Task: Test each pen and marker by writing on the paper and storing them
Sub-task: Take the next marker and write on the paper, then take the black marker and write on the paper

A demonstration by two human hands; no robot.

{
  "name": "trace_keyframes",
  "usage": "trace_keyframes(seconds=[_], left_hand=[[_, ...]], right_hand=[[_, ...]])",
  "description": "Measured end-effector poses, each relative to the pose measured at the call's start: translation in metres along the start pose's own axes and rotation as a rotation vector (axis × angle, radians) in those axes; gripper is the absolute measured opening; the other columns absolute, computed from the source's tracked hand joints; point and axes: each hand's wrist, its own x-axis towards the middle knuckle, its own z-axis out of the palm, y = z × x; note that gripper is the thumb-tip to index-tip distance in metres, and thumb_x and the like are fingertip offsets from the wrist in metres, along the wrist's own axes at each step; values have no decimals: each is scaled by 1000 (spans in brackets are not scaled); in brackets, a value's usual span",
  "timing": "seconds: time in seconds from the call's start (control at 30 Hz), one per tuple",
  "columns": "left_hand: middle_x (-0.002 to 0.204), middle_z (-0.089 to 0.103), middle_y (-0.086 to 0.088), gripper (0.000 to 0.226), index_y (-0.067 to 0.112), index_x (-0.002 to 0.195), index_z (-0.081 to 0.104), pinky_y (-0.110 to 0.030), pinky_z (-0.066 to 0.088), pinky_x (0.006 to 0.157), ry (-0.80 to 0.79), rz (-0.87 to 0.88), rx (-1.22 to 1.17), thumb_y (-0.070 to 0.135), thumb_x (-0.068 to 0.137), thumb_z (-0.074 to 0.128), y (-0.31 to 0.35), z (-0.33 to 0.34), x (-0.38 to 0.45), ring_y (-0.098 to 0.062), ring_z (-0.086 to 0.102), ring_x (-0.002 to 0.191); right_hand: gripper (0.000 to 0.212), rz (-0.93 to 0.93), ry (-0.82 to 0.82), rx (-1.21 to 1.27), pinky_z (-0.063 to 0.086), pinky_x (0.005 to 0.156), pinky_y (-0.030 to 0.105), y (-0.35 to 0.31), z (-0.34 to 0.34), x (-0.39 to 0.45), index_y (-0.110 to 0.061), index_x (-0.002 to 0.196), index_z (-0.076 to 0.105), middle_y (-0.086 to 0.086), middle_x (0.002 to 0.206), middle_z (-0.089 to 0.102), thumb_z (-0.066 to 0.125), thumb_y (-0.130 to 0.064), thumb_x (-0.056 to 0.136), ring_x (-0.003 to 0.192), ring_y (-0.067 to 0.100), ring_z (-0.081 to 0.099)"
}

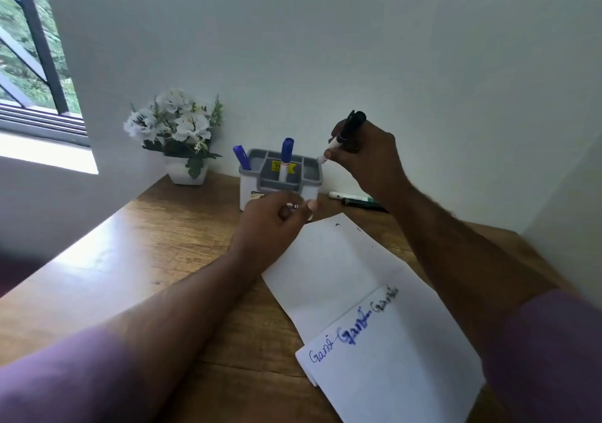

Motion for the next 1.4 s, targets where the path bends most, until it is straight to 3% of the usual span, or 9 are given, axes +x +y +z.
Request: trace_keyframes(seconds=[0.27,0.43,0.57,0.67,0.8,0.97,1.1,1.23,1.4], left_hand=[[87,68,1,17,16,92,67,-20,47,66,-66,45,192,27,90,55,-7,5,4,-11,60,78],[94,69,-3,17,14,96,68,-20,45,72,-73,100,211,18,91,53,-5,5,5,-13,59,84],[98,70,-6,19,11,100,68,-21,44,78,-85,142,232,15,91,52,-3,6,6,-15,61,89],[99,70,-6,20,9,103,68,-25,46,81,-119,203,244,15,92,53,-1,8,5,-17,62,93],[102,68,-3,22,11,107,68,-12,42,76,-247,174,239,19,92,53,-3,10,6,-9,58,89],[102,69,-4,22,11,105,70,-11,39,73,-285,117,219,19,91,56,-1,8,6,-12,60,91],[103,69,-5,22,10,106,70,-19,41,77,-287,118,244,18,91,55,0,8,5,-9,56,88],[103,69,-4,22,13,106,69,-26,47,82,-255,148,287,22,92,55,-1,8,3,-11,59,91],[125,61,-2,43,20,127,55,-34,44,94,-101,328,211,45,92,47,19,9,-5,-15,53,115]], right_hand=[[38,199,-217,-118,52,78,28,17,33,15,-11,99,69,6,100,71,84,-11,64,84,18,65],[63,75,-209,9,54,82,21,23,13,8,-23,121,61,-1,109,68,87,-13,64,93,15,64],[40,100,-138,96,52,81,17,44,-14,-2,-18,108,70,2,103,72,84,-15,70,87,12,65],[19,146,-179,-179,47,79,15,72,-27,-11,-13,99,73,6,101,74,75,-14,80,86,12,65],[23,139,-498,-958,46,74,30,99,-33,-27,-27,107,67,2,108,67,56,-22,88,95,26,62],[31,19,-501,-1101,43,72,37,104,-26,-33,-23,123,52,7,112,57,46,-20,92,101,30,57],[25,168,-542,-1146,41,72,36,105,-28,-29,-18,113,58,9,110,53,46,-26,93,100,31,56],[18,187,-481,-961,45,71,36,76,-47,-33,-18,99,54,10,106,59,54,-33,88,91,33,59],[14,155,-99,261,55,71,44,-3,-75,-83,2,85,49,23,82,64,60,5,77,73,35,65]])
